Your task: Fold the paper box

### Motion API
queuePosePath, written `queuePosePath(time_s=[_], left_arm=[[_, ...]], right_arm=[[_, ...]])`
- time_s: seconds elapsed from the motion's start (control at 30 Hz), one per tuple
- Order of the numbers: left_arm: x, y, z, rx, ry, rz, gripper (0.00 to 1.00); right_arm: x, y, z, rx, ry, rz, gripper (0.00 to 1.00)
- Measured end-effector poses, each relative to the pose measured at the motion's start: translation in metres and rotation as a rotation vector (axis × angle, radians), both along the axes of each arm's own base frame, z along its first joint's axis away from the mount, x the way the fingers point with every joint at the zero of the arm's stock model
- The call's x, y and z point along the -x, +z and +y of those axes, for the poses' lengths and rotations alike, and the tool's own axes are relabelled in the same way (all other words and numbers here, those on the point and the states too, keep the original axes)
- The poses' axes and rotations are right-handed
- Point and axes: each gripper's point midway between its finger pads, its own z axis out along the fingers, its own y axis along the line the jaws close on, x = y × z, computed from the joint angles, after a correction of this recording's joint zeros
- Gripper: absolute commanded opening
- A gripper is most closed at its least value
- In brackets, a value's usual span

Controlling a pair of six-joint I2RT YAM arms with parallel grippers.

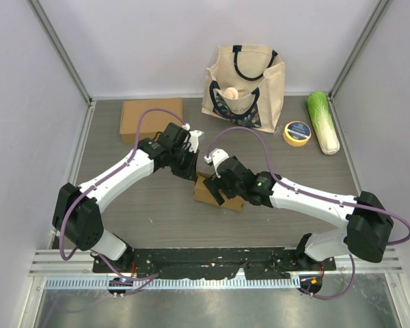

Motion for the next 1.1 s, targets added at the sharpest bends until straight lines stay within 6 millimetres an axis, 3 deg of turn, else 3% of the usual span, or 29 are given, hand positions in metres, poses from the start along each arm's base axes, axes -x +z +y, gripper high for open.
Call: queuePosePath(time_s=[0.2,0.43,1.1], left_arm=[[0.002,-0.001,-0.002,0.016,0.017,0.021,0.0],[0.006,-0.001,-0.003,0.03,0.027,0.036,0.0],[0.006,0.0,0.003,0.03,0.029,0.03,0.0]], right_arm=[[-0.001,0.012,0.004,-0.063,-0.029,-0.012,0.91],[-0.009,-0.002,0.007,-0.034,-0.057,-0.003,0.9],[-0.017,-0.003,0.017,-0.056,-0.067,-0.025,0.9]])
